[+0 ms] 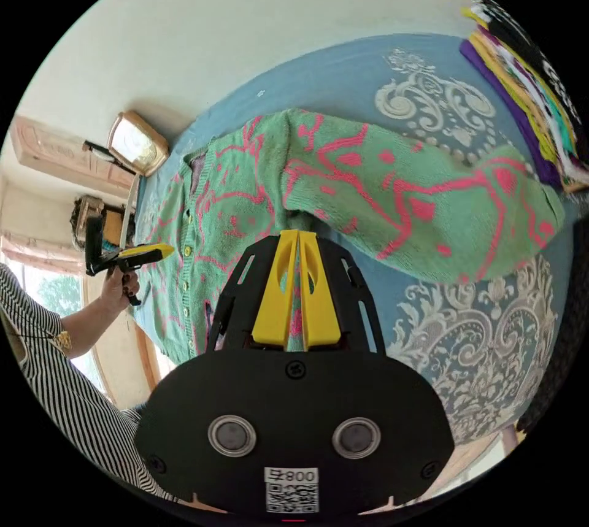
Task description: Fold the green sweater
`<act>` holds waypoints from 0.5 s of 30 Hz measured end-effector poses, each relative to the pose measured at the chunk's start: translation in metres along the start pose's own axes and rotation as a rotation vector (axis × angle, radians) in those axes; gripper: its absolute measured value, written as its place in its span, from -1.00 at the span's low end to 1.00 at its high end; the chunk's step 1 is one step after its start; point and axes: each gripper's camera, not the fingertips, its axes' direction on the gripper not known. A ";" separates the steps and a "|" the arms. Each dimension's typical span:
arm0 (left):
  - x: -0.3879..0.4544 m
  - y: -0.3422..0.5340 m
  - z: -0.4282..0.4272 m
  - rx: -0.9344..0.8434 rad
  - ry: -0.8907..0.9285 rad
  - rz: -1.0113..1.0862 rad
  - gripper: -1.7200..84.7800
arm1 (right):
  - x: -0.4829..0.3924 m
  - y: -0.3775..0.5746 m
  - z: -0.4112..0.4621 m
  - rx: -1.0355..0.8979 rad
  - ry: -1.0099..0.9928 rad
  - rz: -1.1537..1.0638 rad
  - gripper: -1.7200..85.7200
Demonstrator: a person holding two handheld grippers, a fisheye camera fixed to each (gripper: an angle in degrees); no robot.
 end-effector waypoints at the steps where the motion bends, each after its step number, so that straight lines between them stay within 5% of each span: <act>1: 0.005 -0.011 0.003 0.007 0.026 0.035 -0.93 | 0.018 0.018 -0.029 0.052 0.042 0.087 -0.90; 10: 0.116 -0.208 0.094 -0.043 0.346 0.502 -0.87 | 0.152 0.135 -0.213 0.460 -0.044 0.693 -0.74; 15: 0.173 -0.276 0.146 -0.117 0.432 0.599 -0.86 | 0.145 0.177 -0.245 0.452 -0.134 0.748 -0.80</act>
